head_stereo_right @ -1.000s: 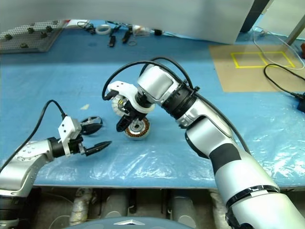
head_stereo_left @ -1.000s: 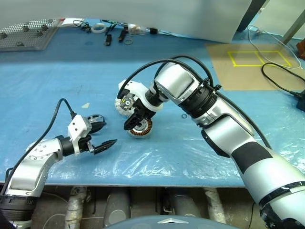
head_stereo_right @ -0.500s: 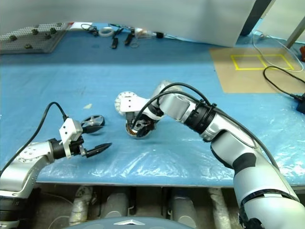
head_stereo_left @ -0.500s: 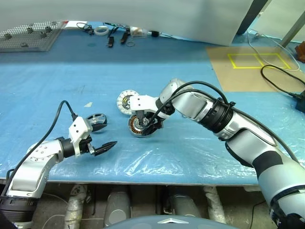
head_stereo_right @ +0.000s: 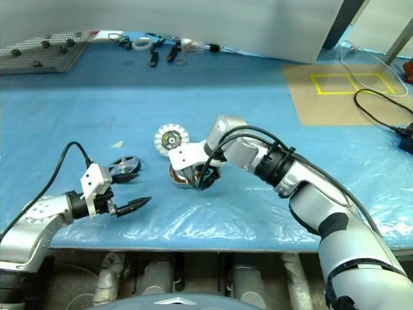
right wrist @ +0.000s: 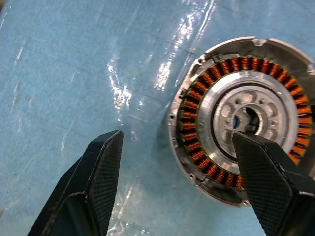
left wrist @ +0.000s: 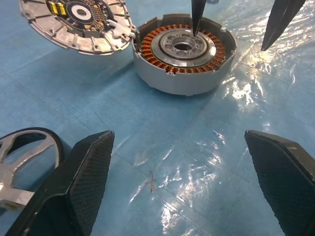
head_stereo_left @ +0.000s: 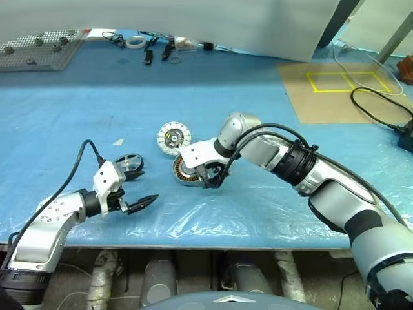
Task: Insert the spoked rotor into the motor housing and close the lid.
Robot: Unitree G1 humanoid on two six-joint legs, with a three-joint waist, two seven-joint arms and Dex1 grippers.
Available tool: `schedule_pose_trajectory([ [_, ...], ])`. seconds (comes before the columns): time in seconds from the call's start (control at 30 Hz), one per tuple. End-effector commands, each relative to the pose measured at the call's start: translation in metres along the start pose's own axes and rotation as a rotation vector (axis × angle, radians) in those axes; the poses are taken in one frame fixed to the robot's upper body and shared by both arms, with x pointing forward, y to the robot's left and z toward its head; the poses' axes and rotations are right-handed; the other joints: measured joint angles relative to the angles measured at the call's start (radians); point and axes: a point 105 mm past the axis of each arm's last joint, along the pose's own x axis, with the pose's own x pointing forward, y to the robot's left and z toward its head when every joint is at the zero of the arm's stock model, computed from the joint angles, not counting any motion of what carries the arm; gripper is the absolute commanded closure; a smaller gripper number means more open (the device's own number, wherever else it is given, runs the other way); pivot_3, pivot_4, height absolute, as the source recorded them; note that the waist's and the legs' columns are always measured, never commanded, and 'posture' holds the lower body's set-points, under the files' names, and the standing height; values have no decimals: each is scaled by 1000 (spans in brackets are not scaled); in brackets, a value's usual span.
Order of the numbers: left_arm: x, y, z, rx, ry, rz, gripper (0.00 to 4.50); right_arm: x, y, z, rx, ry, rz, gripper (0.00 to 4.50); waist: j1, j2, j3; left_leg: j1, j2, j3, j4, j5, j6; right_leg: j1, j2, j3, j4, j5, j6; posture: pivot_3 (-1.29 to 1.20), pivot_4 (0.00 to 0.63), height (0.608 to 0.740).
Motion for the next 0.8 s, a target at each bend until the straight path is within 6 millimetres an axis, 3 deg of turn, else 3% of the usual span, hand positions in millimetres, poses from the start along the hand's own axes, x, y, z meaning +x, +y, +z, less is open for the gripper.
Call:
schedule_pose_trajectory([
  [0.03,-1,-4,12,52,-39,8,0,-4,-6,6,-23,-18,-32,800,0,0,0,1,1,0,1,0,0,0,0,0,1,-1,-1,0,150,740],
  [0.2,-12,-4,16,54,-69,82,0,-7,-11,12,-32,-31,-44,800,-3,0,0,3,4,2,3,-2,3,1,1,0,2,-2,-4,0,150,740],
  [0.43,-20,-21,15,19,-101,156,0,-12,-11,19,-69,-45,-40,800,-1,0,0,3,4,3,4,-3,4,1,2,0,2,-2,-4,0,150,740],
  [0.67,-18,-25,15,2,-125,186,0,-10,-12,17,-91,-35,-39,800,-1,0,0,3,5,3,5,-3,4,2,2,0,2,-2,-4,0,150,740],
  [0.8,-16,-23,15,6,-125,183,0,-1,-14,5,-65,-7,-41,800,-1,0,0,3,5,3,5,-3,4,2,2,0,2,-2,-4,0,150,740],
])
